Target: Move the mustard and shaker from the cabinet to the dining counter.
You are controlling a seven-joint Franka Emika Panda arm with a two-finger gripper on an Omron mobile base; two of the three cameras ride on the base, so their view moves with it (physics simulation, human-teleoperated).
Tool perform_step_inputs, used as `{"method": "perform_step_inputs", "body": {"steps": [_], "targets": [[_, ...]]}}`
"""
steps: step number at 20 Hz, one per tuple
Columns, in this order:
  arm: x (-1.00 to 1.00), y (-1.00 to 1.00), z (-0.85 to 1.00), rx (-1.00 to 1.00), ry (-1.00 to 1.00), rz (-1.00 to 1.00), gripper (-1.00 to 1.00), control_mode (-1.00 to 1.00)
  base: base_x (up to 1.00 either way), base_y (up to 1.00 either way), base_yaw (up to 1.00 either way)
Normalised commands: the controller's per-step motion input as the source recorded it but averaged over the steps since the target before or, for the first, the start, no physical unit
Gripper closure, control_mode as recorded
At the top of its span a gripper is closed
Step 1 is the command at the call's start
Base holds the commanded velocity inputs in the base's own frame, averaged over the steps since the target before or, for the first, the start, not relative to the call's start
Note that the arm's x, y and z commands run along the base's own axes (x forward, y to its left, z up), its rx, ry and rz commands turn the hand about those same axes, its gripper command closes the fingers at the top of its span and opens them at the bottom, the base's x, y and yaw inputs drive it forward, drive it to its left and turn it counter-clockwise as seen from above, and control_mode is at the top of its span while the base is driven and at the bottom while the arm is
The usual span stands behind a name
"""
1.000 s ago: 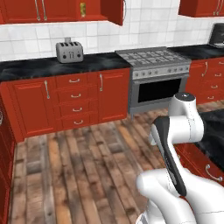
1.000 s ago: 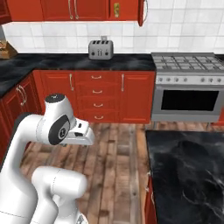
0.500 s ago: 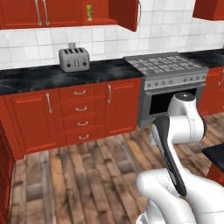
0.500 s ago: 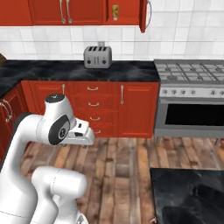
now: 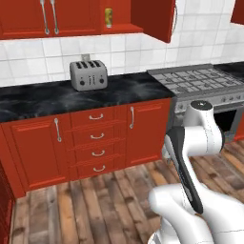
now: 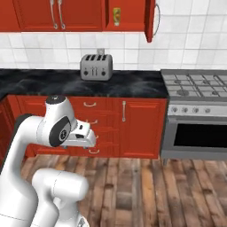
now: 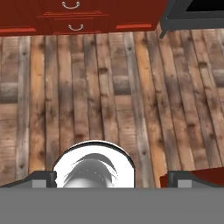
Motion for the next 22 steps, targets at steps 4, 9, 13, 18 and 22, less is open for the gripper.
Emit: {"method": "perform_step_inputs", "body": {"steps": [4,9,13,18,22], "targets": [[0.00,0.00,0.00,0.00,0.00,0.00,-1.00,1.00,0.94,-0.01,0.04],[0.00,0.00,0.00,0.00,0.00,0.00,-1.00,1.00,0.94,-0.04,0.04],[0.00,0.00,0.00,0.00,0.00,0.00,-1.00,1.00,0.92,-0.13,0.03],[0.00,0.00,0.00,0.00,0.00,0.00,-1.00,1.00,0.81,-0.27,0.08],[0.00,0.00,0.00,0.00,0.00,0.00,-1.00,1.00,0.65,-0.41,0.07]]}}
